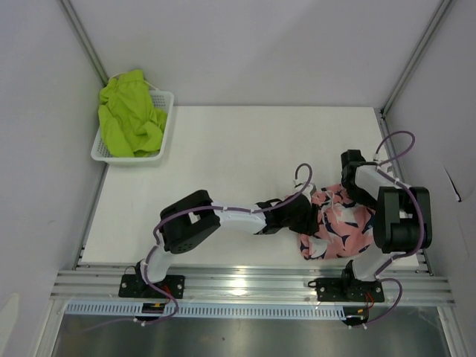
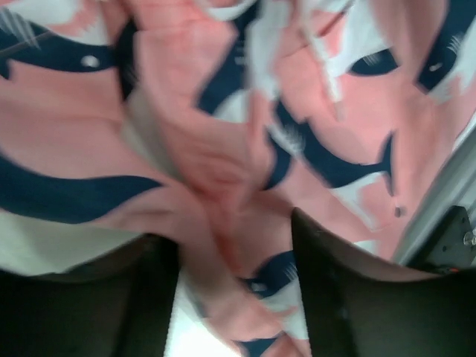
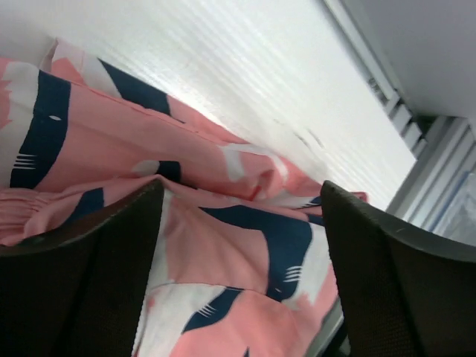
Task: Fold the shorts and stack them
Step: Neatly place the folded shorts to the corner
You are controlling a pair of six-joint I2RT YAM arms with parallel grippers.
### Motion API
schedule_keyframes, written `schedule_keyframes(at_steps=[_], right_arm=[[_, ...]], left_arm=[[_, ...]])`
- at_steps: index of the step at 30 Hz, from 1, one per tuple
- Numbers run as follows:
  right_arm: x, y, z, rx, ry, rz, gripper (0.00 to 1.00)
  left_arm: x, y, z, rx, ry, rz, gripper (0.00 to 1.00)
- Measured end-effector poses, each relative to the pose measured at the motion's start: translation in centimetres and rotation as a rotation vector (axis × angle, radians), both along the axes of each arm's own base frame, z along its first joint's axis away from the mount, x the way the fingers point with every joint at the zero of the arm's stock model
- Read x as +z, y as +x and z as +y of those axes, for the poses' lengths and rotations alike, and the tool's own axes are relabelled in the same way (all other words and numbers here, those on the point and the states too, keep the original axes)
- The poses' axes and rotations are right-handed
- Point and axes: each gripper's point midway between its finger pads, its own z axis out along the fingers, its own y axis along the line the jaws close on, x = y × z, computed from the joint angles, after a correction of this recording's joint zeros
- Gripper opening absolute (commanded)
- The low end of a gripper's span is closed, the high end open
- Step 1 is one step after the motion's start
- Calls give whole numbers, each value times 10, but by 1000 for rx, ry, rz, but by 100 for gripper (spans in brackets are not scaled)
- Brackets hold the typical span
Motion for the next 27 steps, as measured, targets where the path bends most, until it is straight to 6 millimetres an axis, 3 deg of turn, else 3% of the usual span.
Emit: schedule_keyframes(at_steps=[2, 7, 10, 15, 18, 20, 27], right_arm=[[12, -5, -8, -30, -36, -10, 89], [42, 1, -8, -34, -13, -145, 91], [57, 7, 3, 13, 62, -257, 96], [76, 15, 29, 139, 201, -411, 99], [83, 25, 58, 269, 315, -493, 100], [84, 31, 89, 393, 407, -528, 99], [62, 35, 198, 785, 564, -448, 99]], left_arm=[[9, -6, -10, -6, -24, -7, 80], [13, -9, -9, -2, -37, -11, 93], [16, -3, 14, 25, -36, -5, 99], [32, 13, 60, 95, -6, -1, 99], [56, 20, 80, 123, -35, -19, 99], [74, 22, 98, 139, -63, -30, 99], [113, 39, 166, 247, -83, -95, 99]])
